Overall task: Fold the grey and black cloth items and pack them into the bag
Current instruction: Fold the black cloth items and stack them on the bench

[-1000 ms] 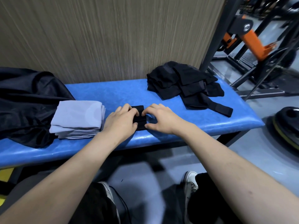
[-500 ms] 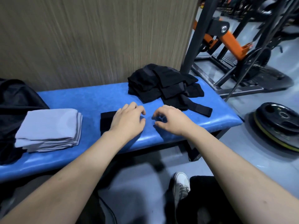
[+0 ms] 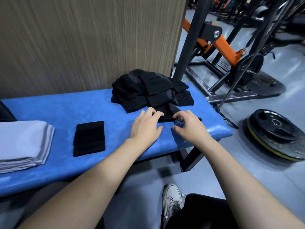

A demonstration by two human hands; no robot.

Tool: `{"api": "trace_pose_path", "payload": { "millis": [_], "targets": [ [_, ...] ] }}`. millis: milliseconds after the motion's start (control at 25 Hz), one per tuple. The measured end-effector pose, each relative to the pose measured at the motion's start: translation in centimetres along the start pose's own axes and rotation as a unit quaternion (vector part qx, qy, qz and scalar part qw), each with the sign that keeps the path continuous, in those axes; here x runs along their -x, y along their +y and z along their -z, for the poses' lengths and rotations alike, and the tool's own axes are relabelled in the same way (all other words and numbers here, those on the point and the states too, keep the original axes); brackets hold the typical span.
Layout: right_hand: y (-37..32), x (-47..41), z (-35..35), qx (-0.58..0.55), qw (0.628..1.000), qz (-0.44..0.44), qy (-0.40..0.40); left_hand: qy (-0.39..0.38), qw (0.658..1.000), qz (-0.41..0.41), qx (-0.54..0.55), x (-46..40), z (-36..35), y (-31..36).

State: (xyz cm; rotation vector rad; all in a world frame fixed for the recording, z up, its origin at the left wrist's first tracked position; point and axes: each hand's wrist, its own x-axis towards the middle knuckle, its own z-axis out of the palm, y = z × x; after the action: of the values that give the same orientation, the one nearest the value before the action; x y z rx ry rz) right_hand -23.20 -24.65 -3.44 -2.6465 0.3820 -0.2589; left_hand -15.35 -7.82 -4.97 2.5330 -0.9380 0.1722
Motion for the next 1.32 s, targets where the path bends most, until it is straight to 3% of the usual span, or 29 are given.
{"api": "trace_pose_path", "payload": {
  "millis": [320,640,960,1320],
  "targets": [
    [0.3,-0.1,0.2,0.008,1.000,0.002,-0.018,0.025,1.000,-0.002,-0.007,-1.3,-0.5,-0.4],
    [-0.8,0.4,0.7,0.017,0.999,0.027,0.033,-0.032,0.999,-0.042,-0.013,2.3,2.0,-0.8],
    [-4.7,0.8,-0.9,0.053,0.986,0.132,-0.088,-0.094,0.993,-0.038,-0.052,5.9,6.1,-3.6],
    [-7.3,0.0,-2.7,0.115,0.980,0.121,-0.104,-0.142,0.989,0.026,-0.022,7.8,9.6,-7.3]
  ]
}}
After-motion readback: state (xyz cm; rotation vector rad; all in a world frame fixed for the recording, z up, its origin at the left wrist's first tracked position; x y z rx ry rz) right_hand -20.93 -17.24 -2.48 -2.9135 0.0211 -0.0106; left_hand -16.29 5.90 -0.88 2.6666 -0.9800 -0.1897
